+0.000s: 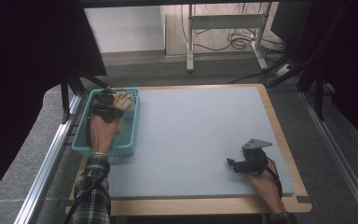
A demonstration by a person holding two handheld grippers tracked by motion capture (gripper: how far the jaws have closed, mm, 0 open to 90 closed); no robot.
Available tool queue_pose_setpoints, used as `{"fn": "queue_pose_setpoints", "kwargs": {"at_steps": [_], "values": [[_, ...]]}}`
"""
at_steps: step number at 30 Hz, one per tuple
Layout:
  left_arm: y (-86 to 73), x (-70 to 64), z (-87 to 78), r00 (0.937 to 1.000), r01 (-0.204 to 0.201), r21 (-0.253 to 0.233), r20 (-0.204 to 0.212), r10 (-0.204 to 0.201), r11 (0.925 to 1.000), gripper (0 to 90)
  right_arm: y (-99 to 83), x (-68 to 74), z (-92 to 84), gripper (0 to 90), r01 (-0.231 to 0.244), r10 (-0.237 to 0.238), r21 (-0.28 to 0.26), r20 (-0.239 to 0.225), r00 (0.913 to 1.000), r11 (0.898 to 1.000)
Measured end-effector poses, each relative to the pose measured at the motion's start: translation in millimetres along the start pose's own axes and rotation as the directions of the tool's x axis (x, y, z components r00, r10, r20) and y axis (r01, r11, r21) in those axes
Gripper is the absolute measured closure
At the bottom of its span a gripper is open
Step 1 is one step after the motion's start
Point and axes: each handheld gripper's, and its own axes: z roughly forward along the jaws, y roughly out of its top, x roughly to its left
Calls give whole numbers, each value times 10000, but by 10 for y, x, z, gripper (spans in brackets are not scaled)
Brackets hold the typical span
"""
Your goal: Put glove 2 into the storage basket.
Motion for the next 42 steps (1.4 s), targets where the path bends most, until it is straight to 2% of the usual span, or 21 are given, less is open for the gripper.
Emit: {"fn": "queue_pose_setpoints", "kwargs": {"at_steps": [7, 11, 13, 16, 18, 19, 20, 23, 27, 29, 30, 31, 33, 34, 36, 39, 42], "values": [[27, -69, 355, 10000, -75, 735, 51, 71, 9973, 505, 0, 0, 0, 161, -11, 11, -6, -5, 10000, 10000], [43, -120, 490, 9986, -449, 1072, 327, 417, 9932, 492, -1, -2, 0, 161, 12, -12, -1, -4, 10000, 10000], [47, -127, 538, 9967, -662, 1273, 546, 597, 9897, 449, -1, -2, 0, 161, 12, -12, -2, -3, 10000, 10000], [46, -61, 578, 9969, -376, 1739, 753, 248, 9841, 323, -1, -1, 0, 161, 2, -2, -5, -9, 10000, 10000], [23, 1, 566, 9932, -334, 1858, 1162, 118, 9820, 241, -1, -2, -1, 161, 9, -9, 0, -6, 10000, 10000], [10, 23, 533, 9882, -230, 1691, 1529, -31, 9853, 199, -1, -2, 0, 161, 11, -11, -2, -5, 10000, 10000], [8, 29, 501, 9860, -213, 1625, 1668, -62, 9865, 165, -1, -2, 0, 161, 13, -13, 0, -4, 10000, 10000], [14, 30, 358, 9851, -395, 1332, 1714, 162, 9903, 121, -1, -1, 0, 161, 17, -17, 2, -2, 10000, 10000], [44, 102, 131, 9806, -181, 584, 1961, 63, 9981, 125, -1, -1, 0, 162, 21, -21, 2, -1, 10000, 10000], [48, 148, 45, 9812, -50, 250, 1932, 1, 9997, 149, -1, -1, 0, 161, 21, -21, 3, 0, 10000, 10000], [45, 168, 17, 9824, 26, 115, 1866, -47, 9999, 196, -1, -1, 0, 161, 16, -16, 4, 0, 10000, 10000], [31, 198, -16, 9854, 91, -87, 1702, -75, 9999, 253, -1, -1, 0, 162, 18, -18, 3, 1, 10000, 10000], [-3, 234, -28, 9921, 49, -198, 1254, -24, 9998, 441, -1, -1, 0, 161, 18, -18, 3, 0, 10000, 10000], [-21, 247, -11, 9951, 11, -121, 990, 1, 9999, 562, -1, -1, 0, 161, 22, -22, 4, 2, 10000, 10000], [-55, 251, 60, 9982, -169, 248, 582, 155, 9995, 711, -1, -1, 0, 161, 19, -19, 4, 0, 10000, 10000], [-81, 216, 220, 9981, -536, 872, 358, 506, 9947, 797, -1, -1, 1, 161, 15, -15, -8, -3, 10000, 10000], [-83, 170, 317, 9976, -581, 1022, 442, 538, 9931, 837, -1, -1, 1, 161, 9, -9, -10, -5, 10000, 10000]]}}
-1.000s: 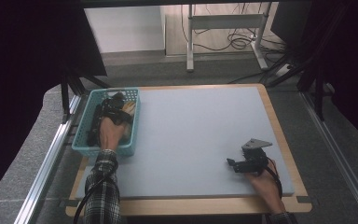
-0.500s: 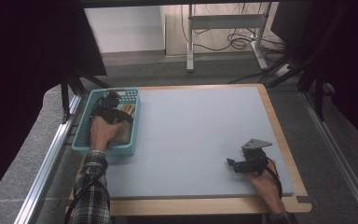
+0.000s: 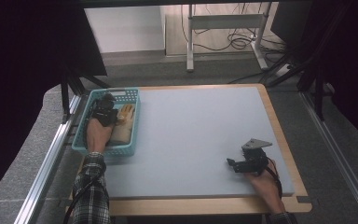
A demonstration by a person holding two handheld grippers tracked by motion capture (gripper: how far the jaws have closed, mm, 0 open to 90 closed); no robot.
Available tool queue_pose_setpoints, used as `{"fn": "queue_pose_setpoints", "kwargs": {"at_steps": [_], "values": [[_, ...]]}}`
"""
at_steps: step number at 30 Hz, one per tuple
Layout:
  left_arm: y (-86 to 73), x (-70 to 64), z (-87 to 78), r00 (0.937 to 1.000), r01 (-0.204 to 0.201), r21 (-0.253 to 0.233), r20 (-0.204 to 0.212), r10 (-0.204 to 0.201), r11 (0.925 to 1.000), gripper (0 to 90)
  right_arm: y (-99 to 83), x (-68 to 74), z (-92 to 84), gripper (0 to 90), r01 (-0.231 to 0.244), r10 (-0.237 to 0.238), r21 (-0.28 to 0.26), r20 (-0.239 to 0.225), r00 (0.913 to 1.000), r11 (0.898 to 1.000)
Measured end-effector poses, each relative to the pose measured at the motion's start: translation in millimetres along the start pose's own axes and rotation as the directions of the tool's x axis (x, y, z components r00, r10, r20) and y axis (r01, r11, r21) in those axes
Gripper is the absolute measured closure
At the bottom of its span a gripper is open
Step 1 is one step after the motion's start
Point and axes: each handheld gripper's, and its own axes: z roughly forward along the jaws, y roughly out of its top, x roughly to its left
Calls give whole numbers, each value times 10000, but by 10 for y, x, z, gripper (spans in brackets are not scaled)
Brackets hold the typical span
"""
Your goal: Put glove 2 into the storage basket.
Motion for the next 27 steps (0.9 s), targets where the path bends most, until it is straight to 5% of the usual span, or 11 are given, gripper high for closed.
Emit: {"fn": "queue_pose_setpoints", "kwargs": {"at_steps": [7, 11, 20, 27], "values": [[45, -107, 15, 9982, -117, -56, 585, 120, 9999, 874, 1, 1, -1, 161, -6, 6, 10, 8, 10000, 10000], [10, -59, 12, 9942, 170, -228, 1067, -145, 9996, 874, 0, 1, 0, 161, -14, 14, -2, 5, 10000, 10000], [-45, 53, -64, 9992, 271, -697, 316, -250, 9972, 589, 0, 2, 0, 161, -15, 15, -4, 3, 10000, 10000], [-91, 110, -149, 9994, 254, -1126, 251, -227, 9933, 463, 1, 3, 0, 161, -15, 15, 4, 6, 10000, 10000]]}}
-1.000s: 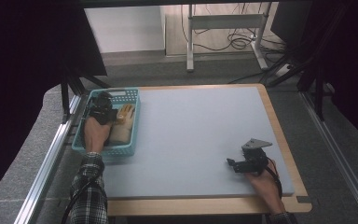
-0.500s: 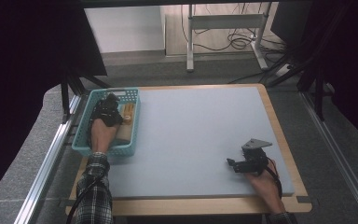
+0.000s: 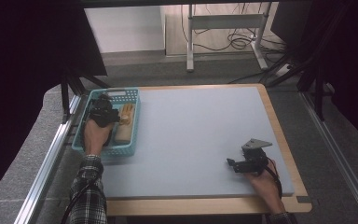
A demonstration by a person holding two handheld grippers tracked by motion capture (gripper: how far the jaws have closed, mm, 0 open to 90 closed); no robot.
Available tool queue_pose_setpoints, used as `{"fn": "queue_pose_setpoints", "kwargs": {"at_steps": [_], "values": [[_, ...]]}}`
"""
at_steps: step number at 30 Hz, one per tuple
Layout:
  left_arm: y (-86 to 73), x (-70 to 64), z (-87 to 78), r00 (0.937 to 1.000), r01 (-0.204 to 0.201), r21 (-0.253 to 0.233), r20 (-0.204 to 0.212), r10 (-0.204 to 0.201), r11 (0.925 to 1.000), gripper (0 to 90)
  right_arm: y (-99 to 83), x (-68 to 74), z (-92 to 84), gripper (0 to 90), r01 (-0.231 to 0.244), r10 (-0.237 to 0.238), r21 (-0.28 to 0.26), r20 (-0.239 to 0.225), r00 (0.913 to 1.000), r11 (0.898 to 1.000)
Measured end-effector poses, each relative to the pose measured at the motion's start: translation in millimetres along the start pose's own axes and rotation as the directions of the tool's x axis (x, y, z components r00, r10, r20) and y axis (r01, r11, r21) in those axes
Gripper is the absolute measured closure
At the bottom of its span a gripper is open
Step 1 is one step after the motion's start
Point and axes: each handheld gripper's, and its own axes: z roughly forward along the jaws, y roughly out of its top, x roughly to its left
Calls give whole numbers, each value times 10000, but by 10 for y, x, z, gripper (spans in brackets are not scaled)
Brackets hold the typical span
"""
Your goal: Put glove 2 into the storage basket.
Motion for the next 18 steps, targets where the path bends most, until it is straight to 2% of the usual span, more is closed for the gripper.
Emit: {"fn": "queue_pose_setpoints", "kwargs": {"at_steps": [4, 8, 13, 18], "values": [[-32, 57, -46, 10000, -23, -147, 73, 24, 9999, 442, 0, 0, 0, 161, -4, 4, 1, -1, 10000, 10000], [-56, 105, -95, 9995, 253, -406, 224, -244, 9989, 399, 0, 0, 0, 161, -1, 1, 2, 0, 10000, 10000], [-76, 120, -172, 9985, 339, -708, 446, -308, 9969, 342, 0, 0, 0, 161, 8, -8, 1, 7, 10000, 10000], [-100, 127, -249, 9948, 563, -1157, 908, -459, 9917, 283, 0, 1, 0, 160, 2, -2, 2, 6, 10000, 10000]]}}
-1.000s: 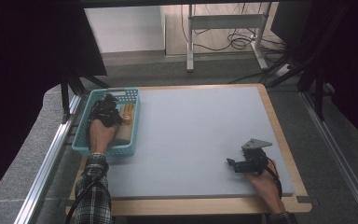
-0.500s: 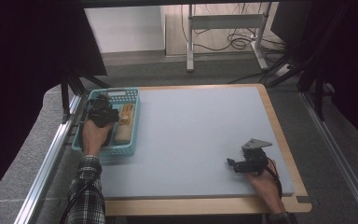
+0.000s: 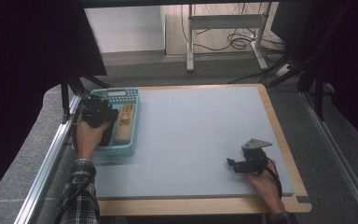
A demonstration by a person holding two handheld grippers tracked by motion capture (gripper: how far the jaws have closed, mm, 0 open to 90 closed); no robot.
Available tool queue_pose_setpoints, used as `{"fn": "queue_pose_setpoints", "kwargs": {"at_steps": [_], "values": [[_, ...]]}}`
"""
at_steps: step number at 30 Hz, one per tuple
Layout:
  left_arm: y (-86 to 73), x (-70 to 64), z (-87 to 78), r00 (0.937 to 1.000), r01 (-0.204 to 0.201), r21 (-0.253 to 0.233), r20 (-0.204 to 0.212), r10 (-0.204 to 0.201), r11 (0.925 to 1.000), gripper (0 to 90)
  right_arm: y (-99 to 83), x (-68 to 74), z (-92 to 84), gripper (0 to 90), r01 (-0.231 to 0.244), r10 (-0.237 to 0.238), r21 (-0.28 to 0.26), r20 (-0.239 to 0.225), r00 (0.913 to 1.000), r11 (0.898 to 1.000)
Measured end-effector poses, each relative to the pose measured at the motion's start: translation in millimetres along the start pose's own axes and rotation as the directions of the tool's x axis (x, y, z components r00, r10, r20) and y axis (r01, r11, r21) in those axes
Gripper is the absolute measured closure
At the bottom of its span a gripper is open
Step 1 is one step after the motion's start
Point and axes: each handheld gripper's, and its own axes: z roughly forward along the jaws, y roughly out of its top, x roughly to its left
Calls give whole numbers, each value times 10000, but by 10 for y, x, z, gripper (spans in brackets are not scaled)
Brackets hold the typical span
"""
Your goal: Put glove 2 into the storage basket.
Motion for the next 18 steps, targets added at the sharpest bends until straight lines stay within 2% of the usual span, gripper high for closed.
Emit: {"fn": "queue_pose_setpoints", "kwargs": {"at_steps": [6, 11, 14, 18], "values": [[-32, -25, -80, 9987, 59, -306, 503, -43, 9995, 163, 1, 0, 0, 159, 7, -7, 4, 6, 10000, 10000], [-55, -93, -168, 9944, -141, -721, 1033, 215, 9973, 93, 2, 0, 0, 159, 2, -2, 11, 11, 10000, 10000], [-65, -174, -220, 9894, -268, -915, 1394, 395, 9954, 75, 3, 0, 2, 158, -4, 4, -2, 9, 10000, 10000], [-85, -325, -286, 9795, -654, -1195, 1816, 866, 9907, 59, 3, 0, 1, 158, 2, -2, 4, 13, 10000, 10000]]}}
